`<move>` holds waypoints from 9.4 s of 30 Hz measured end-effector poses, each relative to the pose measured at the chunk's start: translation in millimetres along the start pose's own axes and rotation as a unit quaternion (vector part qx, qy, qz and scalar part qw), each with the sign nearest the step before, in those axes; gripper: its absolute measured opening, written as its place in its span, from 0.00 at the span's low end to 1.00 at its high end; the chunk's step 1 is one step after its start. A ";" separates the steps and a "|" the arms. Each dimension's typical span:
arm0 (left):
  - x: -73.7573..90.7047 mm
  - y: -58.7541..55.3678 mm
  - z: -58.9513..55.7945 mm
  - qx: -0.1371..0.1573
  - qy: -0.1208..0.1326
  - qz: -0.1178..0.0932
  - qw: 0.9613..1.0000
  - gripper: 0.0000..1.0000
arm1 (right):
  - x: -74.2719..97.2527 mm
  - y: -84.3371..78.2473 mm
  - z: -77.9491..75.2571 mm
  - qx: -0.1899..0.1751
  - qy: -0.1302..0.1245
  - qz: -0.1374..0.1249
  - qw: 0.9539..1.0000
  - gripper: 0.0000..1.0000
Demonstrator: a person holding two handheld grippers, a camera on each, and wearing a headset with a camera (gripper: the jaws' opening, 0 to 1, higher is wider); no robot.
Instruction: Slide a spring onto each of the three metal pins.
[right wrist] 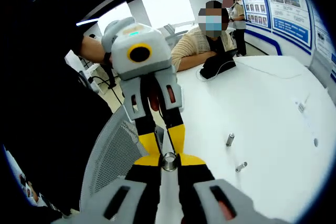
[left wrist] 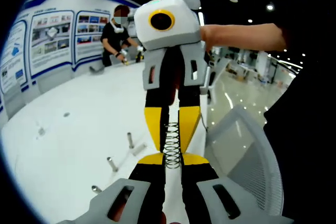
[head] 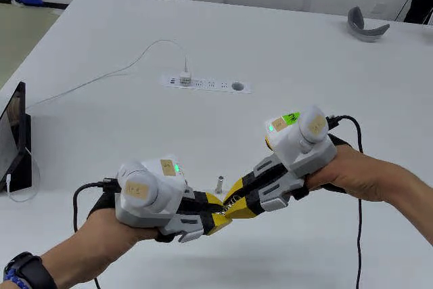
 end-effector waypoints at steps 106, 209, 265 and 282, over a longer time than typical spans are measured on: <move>56.5 -108.8 67.9 0.173 0.197 0.040 0.964 0.65 | -9.7 -36.2 -148.7 -0.048 -0.148 0.085 0.984 0.13; 72.8 -107.7 67.1 0.177 0.215 0.028 0.960 0.64 | -55.2 -60.6 -161.3 0.001 -0.160 0.138 0.977 0.24; 33.0 -79.2 53.8 0.145 0.159 0.028 0.976 0.66 | 14.7 -103.4 -109.8 -0.198 -0.310 -0.099 0.925 0.63; 1.0 -63.7 49.1 0.125 0.121 0.038 0.984 0.67 | 46.1 -130.5 -94.9 -0.238 -0.341 -0.145 0.898 0.72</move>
Point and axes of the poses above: the centre of the closed fingertips' face, and the gripper's own axes: x roughly backward along the fingers, z roughly to its left, y roughly out of its top, the point moved 2 cm from there along x, roughly backward along the fingers, and after that the axes turned 6 degrees about -x, right-handed, at the moved point
